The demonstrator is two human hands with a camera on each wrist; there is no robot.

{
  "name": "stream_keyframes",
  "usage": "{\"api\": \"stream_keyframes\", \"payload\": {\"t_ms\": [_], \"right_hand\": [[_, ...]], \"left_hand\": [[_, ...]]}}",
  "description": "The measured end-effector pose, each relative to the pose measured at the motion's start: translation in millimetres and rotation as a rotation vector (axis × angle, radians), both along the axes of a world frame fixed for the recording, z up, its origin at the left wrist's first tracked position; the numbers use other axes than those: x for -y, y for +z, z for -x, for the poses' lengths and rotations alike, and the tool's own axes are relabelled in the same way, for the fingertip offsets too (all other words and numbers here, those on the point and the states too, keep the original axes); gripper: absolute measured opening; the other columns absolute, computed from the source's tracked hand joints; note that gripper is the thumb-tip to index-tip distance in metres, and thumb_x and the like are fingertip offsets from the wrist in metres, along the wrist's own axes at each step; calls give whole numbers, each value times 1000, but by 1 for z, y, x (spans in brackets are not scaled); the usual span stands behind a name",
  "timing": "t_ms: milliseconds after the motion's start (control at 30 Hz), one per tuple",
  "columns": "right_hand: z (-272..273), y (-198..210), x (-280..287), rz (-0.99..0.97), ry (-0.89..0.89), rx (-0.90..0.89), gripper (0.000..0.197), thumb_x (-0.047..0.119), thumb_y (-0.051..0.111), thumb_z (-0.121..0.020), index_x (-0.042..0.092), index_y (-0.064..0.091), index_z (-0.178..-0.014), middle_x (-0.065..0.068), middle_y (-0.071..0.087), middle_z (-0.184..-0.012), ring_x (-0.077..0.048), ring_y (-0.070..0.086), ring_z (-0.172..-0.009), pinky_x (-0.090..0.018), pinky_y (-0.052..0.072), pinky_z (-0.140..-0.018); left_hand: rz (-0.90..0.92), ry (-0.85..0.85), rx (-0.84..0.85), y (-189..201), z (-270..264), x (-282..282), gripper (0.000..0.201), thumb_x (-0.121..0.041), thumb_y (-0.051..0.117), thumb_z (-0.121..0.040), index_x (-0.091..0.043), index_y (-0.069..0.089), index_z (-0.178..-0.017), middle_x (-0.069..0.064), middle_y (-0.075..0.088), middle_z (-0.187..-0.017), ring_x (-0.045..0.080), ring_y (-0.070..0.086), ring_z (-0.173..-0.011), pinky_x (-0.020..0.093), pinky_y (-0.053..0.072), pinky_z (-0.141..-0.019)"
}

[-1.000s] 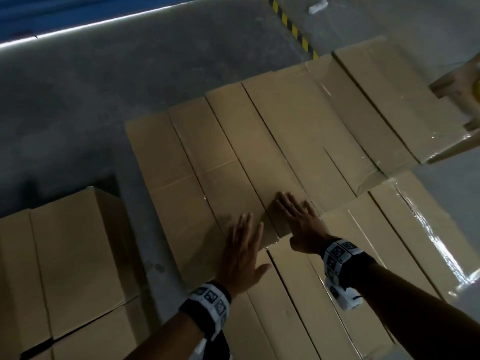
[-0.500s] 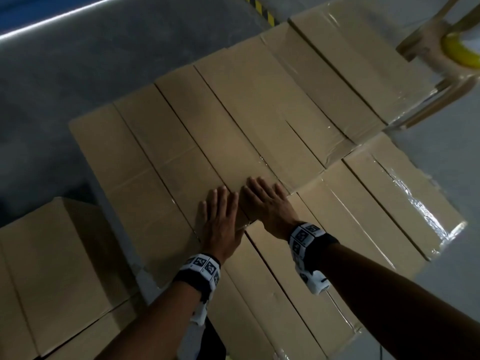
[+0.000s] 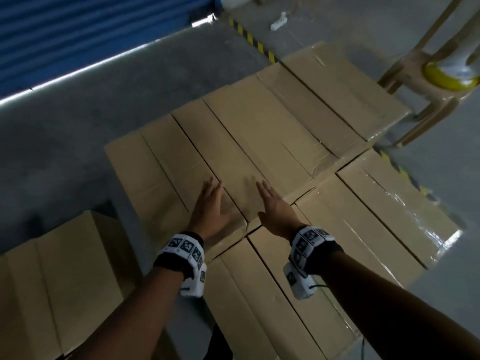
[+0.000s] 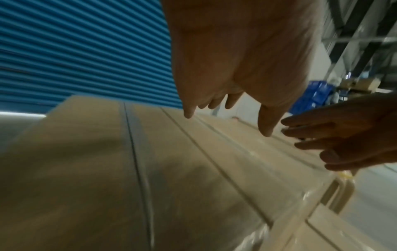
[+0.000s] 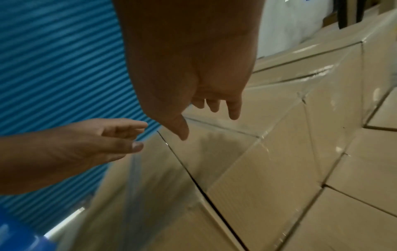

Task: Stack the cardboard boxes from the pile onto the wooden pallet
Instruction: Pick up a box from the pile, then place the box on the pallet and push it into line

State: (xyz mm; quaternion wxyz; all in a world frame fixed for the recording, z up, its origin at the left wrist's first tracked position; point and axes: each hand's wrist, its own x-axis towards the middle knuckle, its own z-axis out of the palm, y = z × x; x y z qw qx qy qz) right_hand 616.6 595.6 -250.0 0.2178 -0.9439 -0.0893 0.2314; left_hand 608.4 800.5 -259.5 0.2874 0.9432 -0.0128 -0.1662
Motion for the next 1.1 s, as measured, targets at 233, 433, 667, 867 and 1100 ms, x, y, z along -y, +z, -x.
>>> {"api": "stream_keyframes", "payload": {"t_ms": [233,433,667,867,1100], "right_hand": [[67,146,35,-292,-56,415,80,28,62,-95,19,14,-159,-6,12,-166,-24,21,-150,-25,23,-111],[159,275,74,-514,19,722,75,28,66,-93,12,26,-155,-10,24,-162,-23,27,-147,-25,26,-110],[276,372,78,-711,135,866,76,44,57,-93,12,25,-154,-9,25,-162,-19,26,-148,-45,40,-112],[387,387,42,-847,284,868,73,40,61,-92,12,30,-152,-9,27,-161,-21,30,-147,-53,44,-105],[568,367,-31,-942,430,723,73,41,61,-92,8,33,-151,-10,30,-159,-22,33,-145,-53,45,-103]], "left_hand": [[106,225,404,156,76,31,76,-23,64,-98,-15,20,-160,5,4,-170,17,0,-156,36,19,-121],[156,323,747,278,202,73,72,-22,62,-98,-16,24,-158,5,11,-169,21,10,-156,35,21,-120],[89,326,1035,390,343,86,68,-30,57,-98,-4,31,-155,12,22,-166,25,18,-155,52,25,-123],[23,468,1106,407,488,64,69,-33,56,-95,-6,33,-154,12,27,-164,25,22,-154,45,25,-123],[-86,672,1056,369,706,4,68,-33,55,-95,0,37,-151,17,34,-159,30,30,-150,35,26,-123]]}}
